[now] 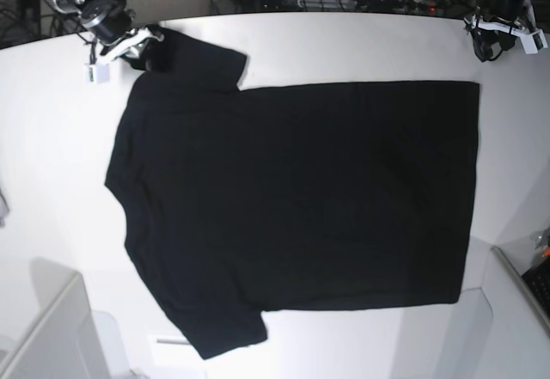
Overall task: Fold the T-shirt properly
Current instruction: 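Reach the right gripper to the shirt's shoulder corner and grasp it, then reach the left gripper to the hem corner and grasp it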
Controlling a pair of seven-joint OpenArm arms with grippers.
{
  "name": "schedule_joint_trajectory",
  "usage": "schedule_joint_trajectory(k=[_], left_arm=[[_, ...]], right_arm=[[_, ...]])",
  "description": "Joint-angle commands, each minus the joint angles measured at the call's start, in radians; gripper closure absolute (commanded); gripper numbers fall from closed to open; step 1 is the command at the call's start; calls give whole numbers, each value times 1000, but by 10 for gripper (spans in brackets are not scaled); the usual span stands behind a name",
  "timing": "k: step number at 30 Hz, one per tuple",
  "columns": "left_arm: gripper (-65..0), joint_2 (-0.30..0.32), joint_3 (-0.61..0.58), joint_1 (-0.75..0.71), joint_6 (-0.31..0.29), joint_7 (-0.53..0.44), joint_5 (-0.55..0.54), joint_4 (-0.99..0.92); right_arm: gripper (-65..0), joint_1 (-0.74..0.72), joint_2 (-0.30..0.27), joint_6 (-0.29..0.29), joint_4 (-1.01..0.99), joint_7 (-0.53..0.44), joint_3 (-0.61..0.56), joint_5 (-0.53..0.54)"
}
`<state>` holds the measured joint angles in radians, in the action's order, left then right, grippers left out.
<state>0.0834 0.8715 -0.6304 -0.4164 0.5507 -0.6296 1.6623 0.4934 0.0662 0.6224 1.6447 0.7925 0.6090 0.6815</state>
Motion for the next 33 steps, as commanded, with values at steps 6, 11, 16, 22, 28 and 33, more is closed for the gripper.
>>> schedule_joint_trajectory(k=[6, 11, 16, 22, 28, 33], left_arm=[[-367, 11, 8, 5, -3, -17, -11, -43], [-367, 8, 8, 39, -3, -16, -13, -46], [-367, 8, 8, 85, -3, -14, -13, -66], [-367, 13, 2, 145, -3, -14, -11, -136], [-367, 11, -1, 186, -3, -13, -9, -143], [-367, 11, -42, 202, -3, 55, -9, -133]], right_arm=[[-63, 8, -1, 15, -44, 67, 1, -62], [0, -2, -1, 12, -47, 71, 1, -64], [0, -2, -1, 12, -47, 71, 1, -64], [0, -2, -18, 12, -47, 71, 1, -64], [0, -5, -19, 12, -47, 71, 1, -64], [0, -5, -19, 12, -47, 71, 1, -64]])
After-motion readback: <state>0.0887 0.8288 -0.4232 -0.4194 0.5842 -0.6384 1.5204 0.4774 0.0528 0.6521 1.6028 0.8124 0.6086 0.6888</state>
